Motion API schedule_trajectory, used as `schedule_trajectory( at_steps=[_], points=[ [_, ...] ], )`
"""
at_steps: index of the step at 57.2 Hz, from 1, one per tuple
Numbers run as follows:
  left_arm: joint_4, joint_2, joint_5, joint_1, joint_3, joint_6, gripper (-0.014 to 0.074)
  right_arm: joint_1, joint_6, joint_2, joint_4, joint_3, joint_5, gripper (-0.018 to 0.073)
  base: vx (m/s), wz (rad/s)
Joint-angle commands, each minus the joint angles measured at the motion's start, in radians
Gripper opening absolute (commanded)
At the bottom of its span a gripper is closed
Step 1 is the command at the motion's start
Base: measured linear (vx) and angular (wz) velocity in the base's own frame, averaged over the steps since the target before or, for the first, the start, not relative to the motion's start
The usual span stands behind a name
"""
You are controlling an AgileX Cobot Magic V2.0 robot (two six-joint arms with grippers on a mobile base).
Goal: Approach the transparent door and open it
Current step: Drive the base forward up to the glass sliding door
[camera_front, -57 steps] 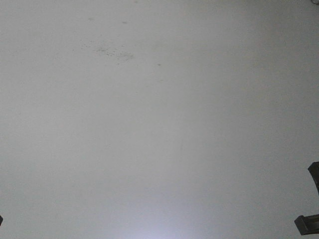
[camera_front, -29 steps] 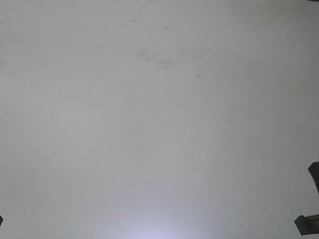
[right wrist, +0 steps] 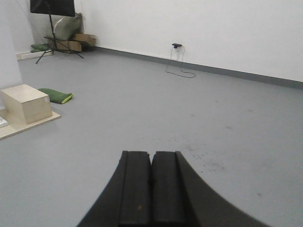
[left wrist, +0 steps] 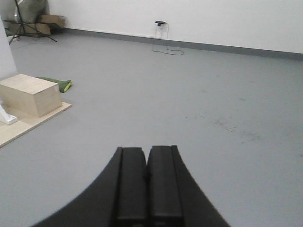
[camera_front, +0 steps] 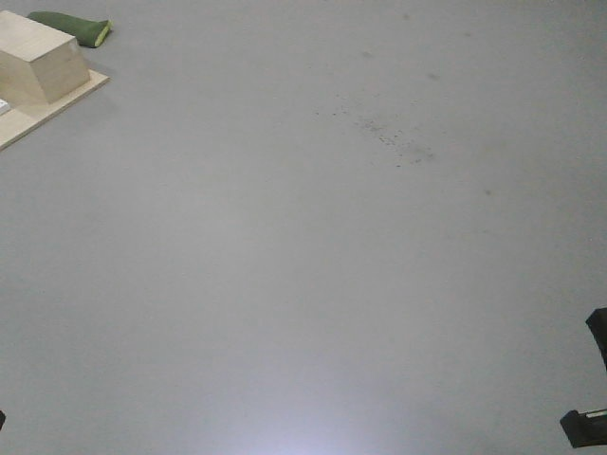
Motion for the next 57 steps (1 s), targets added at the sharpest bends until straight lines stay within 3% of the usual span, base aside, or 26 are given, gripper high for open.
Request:
schedule_trajectory(
  at_steps=[1, 57],
  points=[
    [-0.004, -0.015, -0.089, -0.006, 0.008, -0.006, -0.0006, -0.004, -0.001, -0.016, -0.008, 0.003, -0.08, -0.0004, 0.41, 0.41],
    [-0.004, -0.015, -0.089, -0.006, 0.008, -0.006, -0.0006, -0.004, -0.001, -0.016, -0.008, 0.003, -0.08, -0.0004, 0.48, 0.4]
  ],
)
